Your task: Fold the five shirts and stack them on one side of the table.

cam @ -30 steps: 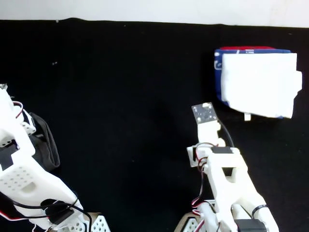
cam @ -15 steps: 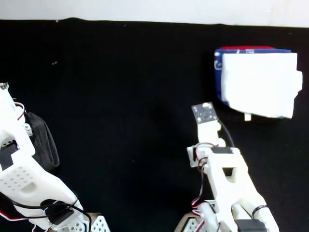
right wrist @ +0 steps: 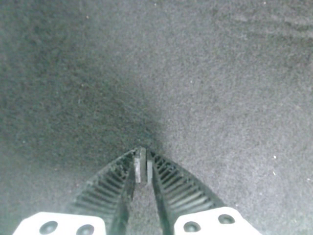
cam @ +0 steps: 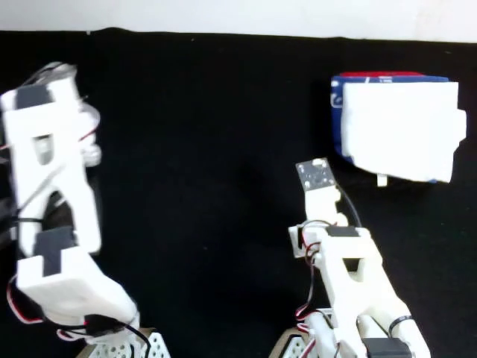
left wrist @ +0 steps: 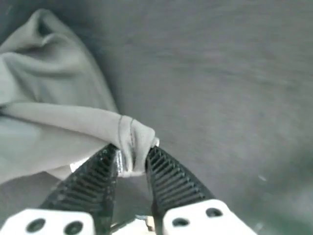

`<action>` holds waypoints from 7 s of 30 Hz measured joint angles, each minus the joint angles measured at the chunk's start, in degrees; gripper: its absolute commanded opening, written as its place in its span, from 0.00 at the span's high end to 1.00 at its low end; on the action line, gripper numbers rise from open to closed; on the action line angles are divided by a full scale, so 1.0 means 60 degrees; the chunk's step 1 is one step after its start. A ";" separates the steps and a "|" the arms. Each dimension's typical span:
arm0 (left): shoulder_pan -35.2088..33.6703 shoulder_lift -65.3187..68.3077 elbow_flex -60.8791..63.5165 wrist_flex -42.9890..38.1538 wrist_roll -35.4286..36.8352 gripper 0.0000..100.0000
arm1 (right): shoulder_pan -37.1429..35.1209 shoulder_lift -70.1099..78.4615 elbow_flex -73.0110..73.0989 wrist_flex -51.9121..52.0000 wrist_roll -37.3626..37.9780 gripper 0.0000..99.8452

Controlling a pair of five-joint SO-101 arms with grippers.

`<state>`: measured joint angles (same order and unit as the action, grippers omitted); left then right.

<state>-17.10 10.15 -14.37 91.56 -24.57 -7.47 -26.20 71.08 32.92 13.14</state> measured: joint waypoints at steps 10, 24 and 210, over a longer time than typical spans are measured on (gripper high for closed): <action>0.2447 -0.0850 -0.1934 0.0161 0.1363 0.99 | 0.0000 0.0000 0.0000 -0.0029 0.0000 0.97; 0.4879 -0.2066 -0.5861 0.0176 0.1568 0.99 | 0.0000 0.0000 0.0000 -0.0029 0.0000 0.97; -0.3326 -0.6374 0.9685 -0.7341 0.1495 0.99 | -0.3663 1.0359 -1.9253 1.0799 -0.1245 0.71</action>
<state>-37.05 -28.09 43.74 47.52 -15.60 -29.45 35.96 -44.44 97.71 5.67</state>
